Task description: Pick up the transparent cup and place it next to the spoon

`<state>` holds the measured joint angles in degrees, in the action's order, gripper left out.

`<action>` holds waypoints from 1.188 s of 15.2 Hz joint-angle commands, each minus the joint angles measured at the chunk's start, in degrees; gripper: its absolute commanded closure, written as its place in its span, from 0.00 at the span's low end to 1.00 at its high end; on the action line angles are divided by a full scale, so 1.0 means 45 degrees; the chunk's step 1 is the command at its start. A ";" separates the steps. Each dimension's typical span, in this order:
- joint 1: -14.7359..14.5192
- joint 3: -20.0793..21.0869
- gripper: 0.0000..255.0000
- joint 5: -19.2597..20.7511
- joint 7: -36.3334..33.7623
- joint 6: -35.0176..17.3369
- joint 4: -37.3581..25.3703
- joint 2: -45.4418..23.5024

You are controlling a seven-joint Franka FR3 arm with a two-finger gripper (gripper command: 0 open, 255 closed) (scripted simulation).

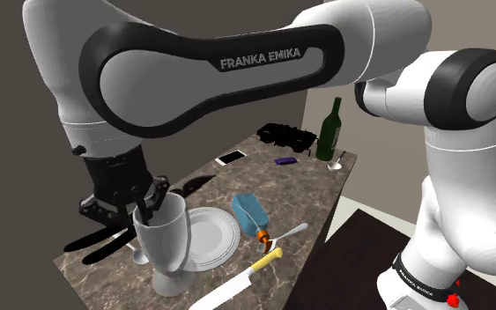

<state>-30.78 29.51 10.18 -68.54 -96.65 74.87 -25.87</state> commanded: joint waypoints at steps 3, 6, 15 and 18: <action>-0.0387 -0.0034 1.00 0.0269 -0.0375 -0.0421 -0.0123 -0.0586; -0.0315 -0.0051 1.00 0.0281 -0.0394 -0.0936 0.0403 -0.0584; -0.0201 -0.0123 1.00 0.0384 -0.0466 -0.2229 0.1582 -0.0731; -0.0202 -0.0124 1.00 0.0384 -0.0467 -0.2228 0.1580 -0.0733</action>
<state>-31.70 28.95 11.91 -70.65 -106.62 81.96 -29.20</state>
